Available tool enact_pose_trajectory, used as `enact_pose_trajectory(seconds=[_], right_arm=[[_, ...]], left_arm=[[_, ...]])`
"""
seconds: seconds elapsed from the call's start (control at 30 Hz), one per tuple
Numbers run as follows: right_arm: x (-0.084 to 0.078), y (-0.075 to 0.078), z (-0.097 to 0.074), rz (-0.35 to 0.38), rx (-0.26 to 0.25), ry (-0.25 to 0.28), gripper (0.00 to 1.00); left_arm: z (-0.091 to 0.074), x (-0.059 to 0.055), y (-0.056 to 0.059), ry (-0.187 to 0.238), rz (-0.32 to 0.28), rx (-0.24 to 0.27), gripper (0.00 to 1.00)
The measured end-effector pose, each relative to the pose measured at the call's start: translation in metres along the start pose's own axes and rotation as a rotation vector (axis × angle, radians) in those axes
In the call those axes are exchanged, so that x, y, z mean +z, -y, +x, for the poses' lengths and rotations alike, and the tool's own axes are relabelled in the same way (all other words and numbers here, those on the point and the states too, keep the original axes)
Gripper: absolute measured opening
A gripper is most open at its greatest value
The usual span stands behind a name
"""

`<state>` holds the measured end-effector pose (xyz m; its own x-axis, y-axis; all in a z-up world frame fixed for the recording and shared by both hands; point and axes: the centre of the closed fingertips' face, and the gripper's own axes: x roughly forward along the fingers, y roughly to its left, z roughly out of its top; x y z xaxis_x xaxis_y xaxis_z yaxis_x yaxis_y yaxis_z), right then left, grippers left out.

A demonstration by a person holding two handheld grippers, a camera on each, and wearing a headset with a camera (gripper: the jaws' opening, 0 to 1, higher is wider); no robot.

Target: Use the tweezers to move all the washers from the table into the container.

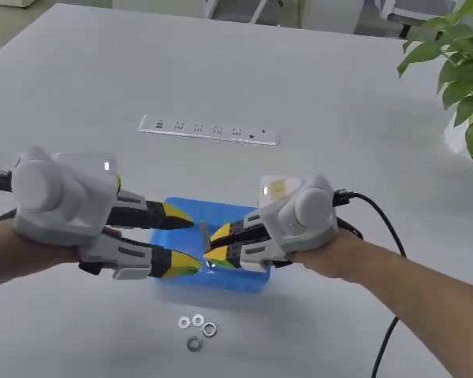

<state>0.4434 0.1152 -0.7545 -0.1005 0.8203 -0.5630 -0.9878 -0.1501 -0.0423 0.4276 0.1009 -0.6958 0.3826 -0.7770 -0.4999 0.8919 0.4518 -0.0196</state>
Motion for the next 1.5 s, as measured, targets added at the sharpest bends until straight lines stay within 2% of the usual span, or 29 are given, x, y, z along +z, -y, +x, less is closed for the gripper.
enact_pose_trajectory(seconds=[0.1,0.23,0.4,0.6,0.77,0.9,1.17,1.5], right_arm=[[-0.001,-0.001,0.000,-0.001,0.001,-0.001,0.08],[-0.001,-0.001,-0.001,-0.008,0.005,-0.005,0.08],[-0.001,-0.002,-0.001,-0.018,0.007,-0.010,0.08],[-0.001,-0.005,-0.001,-0.034,0.019,-0.018,0.08],[-0.002,-0.004,-0.001,-0.039,0.017,-0.021,0.09],[-0.002,-0.003,0.000,-0.044,0.011,-0.024,0.11],[0.002,0.001,-0.002,-0.045,-0.001,-0.024,0.12],[0.006,-0.001,-0.009,-0.032,-0.017,-0.018,0.17]], left_arm=[[0.002,0.000,-0.005,-0.001,0.012,0.010,0.24],[0.004,0.002,-0.006,0.008,0.019,0.002,0.22],[0.006,0.011,-0.007,0.032,0.046,-0.007,0.16],[0.009,0.015,-0.005,0.027,0.082,-0.033,0.07],[0.010,0.016,-0.004,0.024,0.099,-0.041,0.06],[0.011,0.016,-0.006,0.020,0.114,-0.026,0.05],[0.011,0.016,-0.010,0.016,0.107,-0.008,0.05],[0.012,0.016,-0.009,-0.002,0.116,-0.014,0.05]])
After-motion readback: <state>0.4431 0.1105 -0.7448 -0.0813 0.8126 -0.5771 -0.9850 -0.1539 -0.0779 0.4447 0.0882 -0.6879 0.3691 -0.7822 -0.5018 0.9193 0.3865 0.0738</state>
